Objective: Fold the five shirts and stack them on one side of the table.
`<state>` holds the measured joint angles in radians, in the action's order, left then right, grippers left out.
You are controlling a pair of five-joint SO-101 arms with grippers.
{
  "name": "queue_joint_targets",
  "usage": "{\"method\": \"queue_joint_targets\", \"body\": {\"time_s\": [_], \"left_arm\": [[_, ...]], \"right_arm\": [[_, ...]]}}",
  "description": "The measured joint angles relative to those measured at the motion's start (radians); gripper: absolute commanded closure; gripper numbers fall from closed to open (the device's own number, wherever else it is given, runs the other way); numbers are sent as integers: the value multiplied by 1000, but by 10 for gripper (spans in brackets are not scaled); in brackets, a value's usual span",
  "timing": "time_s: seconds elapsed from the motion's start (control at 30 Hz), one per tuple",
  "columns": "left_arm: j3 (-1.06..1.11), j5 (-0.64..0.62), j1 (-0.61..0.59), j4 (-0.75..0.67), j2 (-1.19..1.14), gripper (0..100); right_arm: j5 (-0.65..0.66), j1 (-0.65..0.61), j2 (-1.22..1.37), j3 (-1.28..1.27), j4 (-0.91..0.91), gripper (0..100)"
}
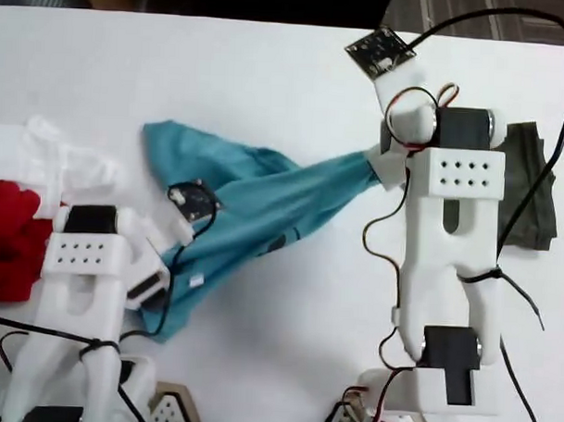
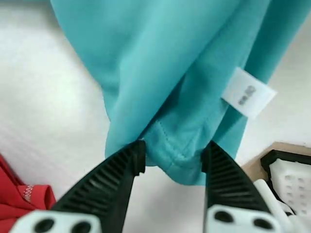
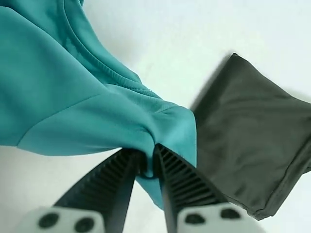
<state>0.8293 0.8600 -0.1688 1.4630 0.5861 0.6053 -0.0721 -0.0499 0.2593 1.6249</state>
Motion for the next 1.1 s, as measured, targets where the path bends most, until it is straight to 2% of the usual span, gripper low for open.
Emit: {"method": "queue_joint_targets", "body": {"time_s": [0.1, 0.23, 0.3, 0.4, 0.57, 0.87, 1.1], "left_arm": [[0, 0, 0, 0, 3, 803], [-74, 0, 0, 55, 3, 949], [-135, -20, 0, 87, 3, 971], [-195, -31, 0, 124, 3, 910], [-190, -31, 0, 133, 3, 737], [-21, -31, 0, -18, 3, 747], [28, -31, 0, -34, 3, 754]], "right_arm": [[0, 0, 0, 0, 0, 978], [0, 0, 0, 0, 0, 978], [0, 0, 0, 0, 0, 978], [0, 2, 0, 0, -2, 978], [0, 2, 0, 0, -2, 978], [0, 2, 0, 0, -2, 978], [0, 2, 0, 0, -2, 978]]}}
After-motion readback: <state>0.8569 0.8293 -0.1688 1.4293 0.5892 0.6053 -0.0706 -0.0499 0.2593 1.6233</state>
